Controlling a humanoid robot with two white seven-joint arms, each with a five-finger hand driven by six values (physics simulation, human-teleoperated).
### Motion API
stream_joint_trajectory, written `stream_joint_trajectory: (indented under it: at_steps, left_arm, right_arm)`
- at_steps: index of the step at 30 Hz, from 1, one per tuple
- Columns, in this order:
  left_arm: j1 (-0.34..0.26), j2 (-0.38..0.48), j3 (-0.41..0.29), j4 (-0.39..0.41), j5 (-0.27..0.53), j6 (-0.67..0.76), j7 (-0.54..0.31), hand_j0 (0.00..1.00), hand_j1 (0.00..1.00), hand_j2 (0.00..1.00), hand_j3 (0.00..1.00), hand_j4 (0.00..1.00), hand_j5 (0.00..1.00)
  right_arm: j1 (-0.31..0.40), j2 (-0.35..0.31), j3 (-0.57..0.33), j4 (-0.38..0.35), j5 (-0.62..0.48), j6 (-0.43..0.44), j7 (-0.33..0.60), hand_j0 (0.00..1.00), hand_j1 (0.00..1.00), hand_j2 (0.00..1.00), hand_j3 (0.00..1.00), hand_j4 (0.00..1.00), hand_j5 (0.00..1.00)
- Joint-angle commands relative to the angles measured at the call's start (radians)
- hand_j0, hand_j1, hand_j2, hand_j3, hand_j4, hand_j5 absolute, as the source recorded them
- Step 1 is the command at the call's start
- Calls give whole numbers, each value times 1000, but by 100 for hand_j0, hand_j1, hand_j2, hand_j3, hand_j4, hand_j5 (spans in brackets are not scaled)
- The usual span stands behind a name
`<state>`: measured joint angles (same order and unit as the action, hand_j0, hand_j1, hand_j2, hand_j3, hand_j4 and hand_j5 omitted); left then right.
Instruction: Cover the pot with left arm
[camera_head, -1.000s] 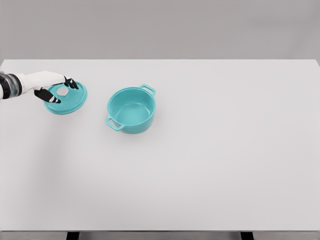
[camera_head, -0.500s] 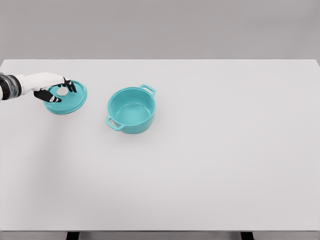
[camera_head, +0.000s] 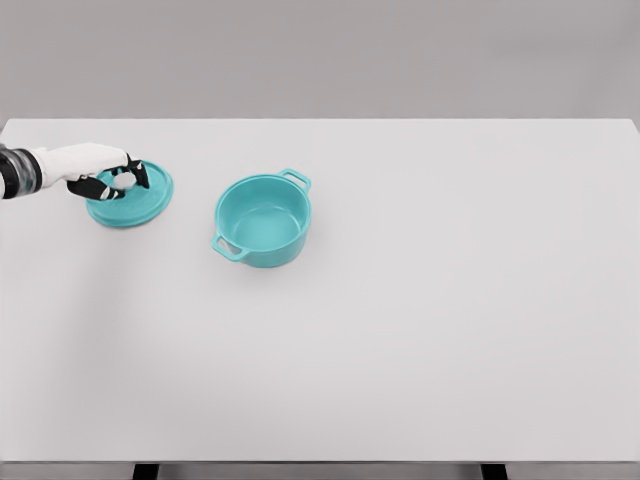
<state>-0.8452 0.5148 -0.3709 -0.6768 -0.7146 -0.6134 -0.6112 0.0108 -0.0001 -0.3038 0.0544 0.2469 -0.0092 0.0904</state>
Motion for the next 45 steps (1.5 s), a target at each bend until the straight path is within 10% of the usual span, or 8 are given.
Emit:
stream_joint_trajectory:
  at_steps: [1,25,45]
  left_arm:
    - [0,1,1,-3,6,3,0,52,52,52,52,52,52]
    - [3,54,-13,-234,35,3,0,53,53,53,53,53,53]
    - [3,166,-189,-471,198,3,2,52,52,52,52,52,52]
  right_arm:
    - [0,0,0,-1,0,0,0,100,100,100,100,100,100]
    - [2,0,0,1,0,0,0,100,100,100,100,100,100]
    - [2,0,0,1,0,0,0,100,100,100,100,100,100]
